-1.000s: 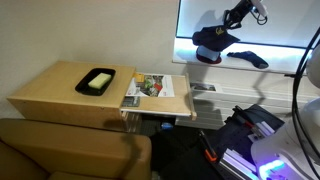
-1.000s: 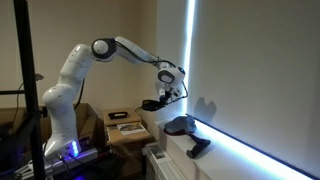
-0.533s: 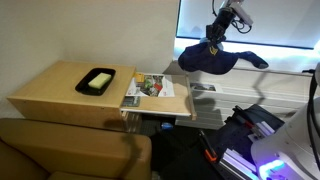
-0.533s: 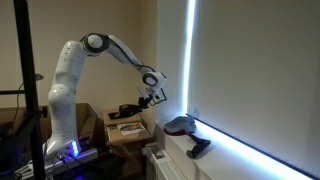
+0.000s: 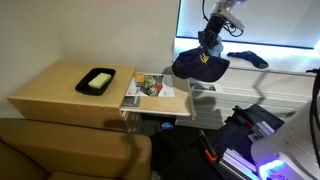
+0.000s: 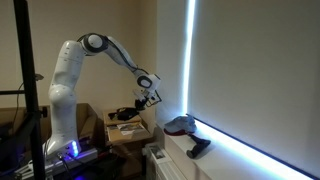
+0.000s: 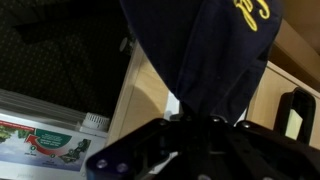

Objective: Pick up the black cap and put it on the pullout table

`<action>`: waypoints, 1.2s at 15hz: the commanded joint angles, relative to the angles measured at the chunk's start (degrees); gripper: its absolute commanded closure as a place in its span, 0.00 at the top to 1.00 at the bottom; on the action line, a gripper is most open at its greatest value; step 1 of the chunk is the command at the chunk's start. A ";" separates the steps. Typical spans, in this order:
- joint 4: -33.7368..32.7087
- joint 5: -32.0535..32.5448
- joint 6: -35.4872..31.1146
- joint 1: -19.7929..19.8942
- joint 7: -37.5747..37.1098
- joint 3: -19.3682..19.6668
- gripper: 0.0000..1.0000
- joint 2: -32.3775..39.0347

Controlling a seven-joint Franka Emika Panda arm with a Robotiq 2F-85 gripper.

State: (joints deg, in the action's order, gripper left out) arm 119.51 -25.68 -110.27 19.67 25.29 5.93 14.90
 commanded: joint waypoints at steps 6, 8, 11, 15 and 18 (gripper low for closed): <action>-0.44 -8.99 -18.10 -6.33 -2.53 -4.15 0.02 10.04; -1.53 -11.70 -23.87 -6.42 -3.79 -4.88 0.02 13.44; -2.82 -15.60 -28.46 -5.39 -5.27 -6.13 0.02 17.40; -5.61 -19.19 -26.16 -4.54 -6.36 -7.56 0.02 20.92; -6.61 -20.00 -26.17 -5.23 -6.62 -8.18 0.02 22.41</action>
State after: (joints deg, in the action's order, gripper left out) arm 114.91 -44.38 -137.44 13.78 19.39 -0.81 35.65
